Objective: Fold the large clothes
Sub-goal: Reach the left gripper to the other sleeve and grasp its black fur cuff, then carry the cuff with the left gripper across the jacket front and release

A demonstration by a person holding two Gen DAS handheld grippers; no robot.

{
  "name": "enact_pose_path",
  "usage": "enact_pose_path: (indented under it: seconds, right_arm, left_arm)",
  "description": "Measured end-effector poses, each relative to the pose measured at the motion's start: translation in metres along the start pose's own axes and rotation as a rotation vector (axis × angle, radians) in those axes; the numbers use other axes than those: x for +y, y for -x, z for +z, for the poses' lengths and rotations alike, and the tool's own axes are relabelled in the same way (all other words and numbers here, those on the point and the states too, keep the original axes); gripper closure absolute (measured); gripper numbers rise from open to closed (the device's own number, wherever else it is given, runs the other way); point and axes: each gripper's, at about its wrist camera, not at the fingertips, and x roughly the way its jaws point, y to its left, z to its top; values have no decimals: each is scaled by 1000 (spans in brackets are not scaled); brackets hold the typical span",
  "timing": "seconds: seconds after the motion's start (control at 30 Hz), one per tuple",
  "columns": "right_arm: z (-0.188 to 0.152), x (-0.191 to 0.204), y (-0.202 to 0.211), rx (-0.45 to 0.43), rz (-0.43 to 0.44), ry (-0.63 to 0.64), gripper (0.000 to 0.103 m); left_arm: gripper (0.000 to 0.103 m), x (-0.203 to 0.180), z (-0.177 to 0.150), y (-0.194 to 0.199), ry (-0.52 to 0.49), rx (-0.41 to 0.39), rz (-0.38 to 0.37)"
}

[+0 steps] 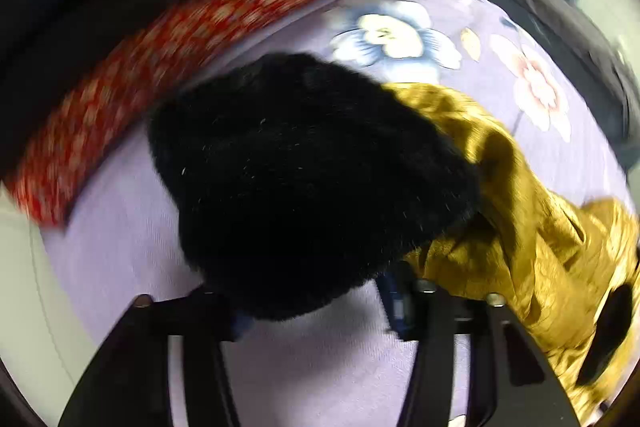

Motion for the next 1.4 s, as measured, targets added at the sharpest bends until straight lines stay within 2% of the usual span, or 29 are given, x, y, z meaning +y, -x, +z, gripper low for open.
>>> enact_pose_path:
  seconds: [0.07,0.1,0.17,0.23,0.27,0.37,0.43,0.5,0.57,0.63,0.67,0.7,0.77,0.83,0.9,1.0,1.1,1.2,1.23,1.37,1.4]
  right_arm:
    - [0,2,-1,2,-5,-2,6]
    - [0,3,-1,2,-5,0,6]
    - [0,4,0,-3,-4,1,6]
    - [1,2,0,-5,-2,-3,6]
    - [1,2,-2,-3,-2,-6,6]
    - [2,0,-5,15,8,-9,6]
    - [3,0,-7,20,11,-8,6]
    - [4,2,-7,23,20,-2,6]
    - [6,6,-8,24,22,8,6]
    - [8,11,-8,21,22,15,6]
    - [10,13,-8,18,24,20,6]
    - [11,15,-7,14,24,26,6]
    - [12,17,-7,7,24,30,6]
    - [12,17,-7,6,30,31,6]
    - [13,19,-8,7,31,31,6]
    - [14,19,-9,7,38,34,6]
    - [13,19,-11,17,41,35,6]
    - [12,17,-9,10,44,25,6]
    - [12,15,-9,11,43,16,6]
    - [11,3,-3,-13,37,-19,6]
    - [11,0,-2,-17,35,-30,6]
  left_arm:
    - [76,1,8,17,-42,-52,-6]
    - [79,8,13,35,-54,-107,-2]
    - [81,26,21,64,-68,-182,9]
    - [81,55,25,89,-77,-225,-27]
    - [81,65,22,97,-88,-224,-46]
    - [81,76,-4,95,-183,-146,-68]
    - [77,82,-29,73,-179,-53,-82]
    - [69,89,-59,46,-99,33,-104]
    - [59,96,-81,25,1,82,-107]
    - [53,111,-101,13,173,111,-157]
    - [46,116,-106,14,232,103,-185]
    - [36,126,-112,18,337,72,-229]
    - [28,136,-118,26,448,12,-262]
    - [27,148,-122,36,554,-51,-322]
    - [22,155,-117,44,609,-75,-378]
    - [18,161,-99,37,669,-63,-457]
    - [18,155,-99,22,729,14,-464]
    - [18,141,-99,-8,760,127,-516]
    - [19,140,-103,-15,775,144,-520]
    - [19,126,-96,-18,769,136,-444]
    - [26,127,-89,-18,755,142,-426]
